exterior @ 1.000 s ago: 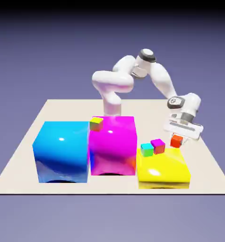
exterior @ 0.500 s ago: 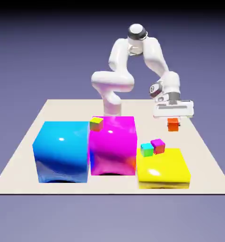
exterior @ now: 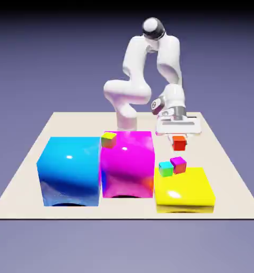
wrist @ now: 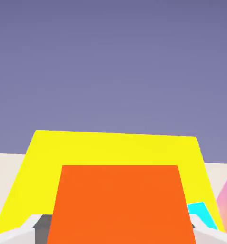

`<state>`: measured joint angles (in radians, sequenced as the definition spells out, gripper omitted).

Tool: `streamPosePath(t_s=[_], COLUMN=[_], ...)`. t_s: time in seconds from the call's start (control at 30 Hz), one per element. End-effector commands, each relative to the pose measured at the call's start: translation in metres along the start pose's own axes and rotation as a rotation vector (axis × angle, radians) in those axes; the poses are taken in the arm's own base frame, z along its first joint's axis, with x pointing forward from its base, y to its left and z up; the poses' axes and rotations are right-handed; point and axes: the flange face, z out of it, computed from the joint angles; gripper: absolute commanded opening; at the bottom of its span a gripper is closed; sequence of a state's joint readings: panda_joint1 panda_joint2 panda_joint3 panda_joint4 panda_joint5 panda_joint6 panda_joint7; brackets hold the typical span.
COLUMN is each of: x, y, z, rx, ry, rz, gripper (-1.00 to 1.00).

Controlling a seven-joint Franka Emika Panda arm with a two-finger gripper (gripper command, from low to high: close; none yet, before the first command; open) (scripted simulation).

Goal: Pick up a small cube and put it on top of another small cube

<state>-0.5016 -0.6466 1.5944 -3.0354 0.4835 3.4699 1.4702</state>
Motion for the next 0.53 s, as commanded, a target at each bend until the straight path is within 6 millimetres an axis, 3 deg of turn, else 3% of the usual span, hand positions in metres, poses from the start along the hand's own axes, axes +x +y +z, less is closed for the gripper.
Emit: streamPosePath(t_s=[0.0, 0.27, 0.3, 0.5], x=[-0.001, -0.011, -0.011, -0.004], y=[0.001, 0.016, 0.016, 0.004], z=[0.004, 0.034, 0.034, 0.014], rx=[0.000, -0.022, -0.022, -0.003], ry=[0.000, -0.050, -0.050, -0.008], rz=[-0.001, 0.009, 0.009, 0.000], gripper=[-1.00, -1.00, 1.00, 1.00])
